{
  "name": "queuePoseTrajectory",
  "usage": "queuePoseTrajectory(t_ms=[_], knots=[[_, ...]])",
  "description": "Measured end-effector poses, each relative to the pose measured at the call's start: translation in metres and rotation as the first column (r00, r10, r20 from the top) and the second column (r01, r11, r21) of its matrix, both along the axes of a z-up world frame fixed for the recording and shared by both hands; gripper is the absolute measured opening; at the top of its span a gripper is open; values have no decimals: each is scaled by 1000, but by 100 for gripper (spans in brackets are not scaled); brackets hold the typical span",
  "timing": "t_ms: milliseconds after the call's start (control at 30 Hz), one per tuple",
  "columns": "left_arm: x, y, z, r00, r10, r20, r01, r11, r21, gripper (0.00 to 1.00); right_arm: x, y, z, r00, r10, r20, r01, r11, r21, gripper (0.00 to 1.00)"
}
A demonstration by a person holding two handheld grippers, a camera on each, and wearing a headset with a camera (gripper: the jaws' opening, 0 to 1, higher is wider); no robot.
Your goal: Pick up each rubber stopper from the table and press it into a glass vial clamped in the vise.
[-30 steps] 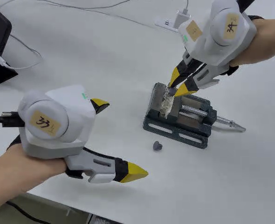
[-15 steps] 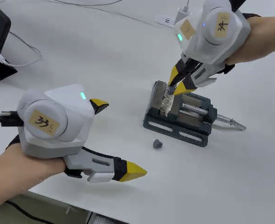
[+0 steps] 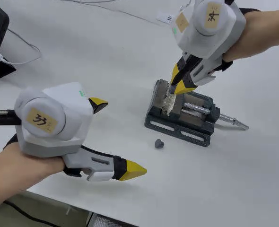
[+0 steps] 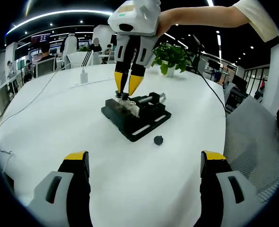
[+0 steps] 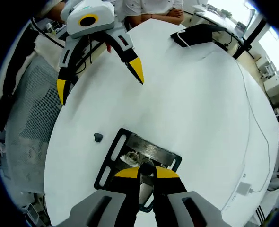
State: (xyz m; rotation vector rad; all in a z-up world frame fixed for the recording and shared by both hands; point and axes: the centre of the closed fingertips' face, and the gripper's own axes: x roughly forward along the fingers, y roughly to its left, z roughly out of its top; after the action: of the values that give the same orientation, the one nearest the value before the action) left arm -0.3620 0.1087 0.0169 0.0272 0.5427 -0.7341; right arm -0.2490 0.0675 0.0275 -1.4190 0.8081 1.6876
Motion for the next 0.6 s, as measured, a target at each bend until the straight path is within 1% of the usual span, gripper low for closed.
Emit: queuePoseTrajectory(t_ms=[33, 100, 167, 267, 367, 400, 467, 600], knots=[[0, -1, 0, 1000, -1, 0, 1, 1000, 0, 97, 0, 1, 0, 1000, -17, 0, 17, 1000, -6, 4], [0, -1, 0, 1000, -3, 0, 3, 1000, -1, 97, 0, 2, 0, 1000, -26, -1, 26, 1000, -12, 4], [0, -2, 0, 1000, -3, 1, 3, 1000, -2, 97, 1, 2, 0, 998, -62, -6, 62, 998, -20, 4], [1, -2, 0, 1000, -4, 1, 4, 1000, -1, 97, 1, 1, 0, 997, -79, -8, 79, 997, -24, 4], [1, -3, -1, 1000, -6, 2, 6, 1000, -2, 97, -1, 1, 0, 993, -120, -11, 119, 992, -35, 4], [1, -3, 0, 1000, -6, 2, 6, 1000, -1, 97, -1, 1, 0, 993, -118, -11, 117, 992, -37, 4], [1, -4, -1, 1000, -7, 1, 7, 1000, -4, 97, -5, -1, 0, 991, -133, -1, 133, 990, -49, 4], [0, -5, -2, 1000, -12, -1, 12, 1000, -3, 97, -5, -1, 0, 989, -144, 16, 145, 987, -67, 3]])
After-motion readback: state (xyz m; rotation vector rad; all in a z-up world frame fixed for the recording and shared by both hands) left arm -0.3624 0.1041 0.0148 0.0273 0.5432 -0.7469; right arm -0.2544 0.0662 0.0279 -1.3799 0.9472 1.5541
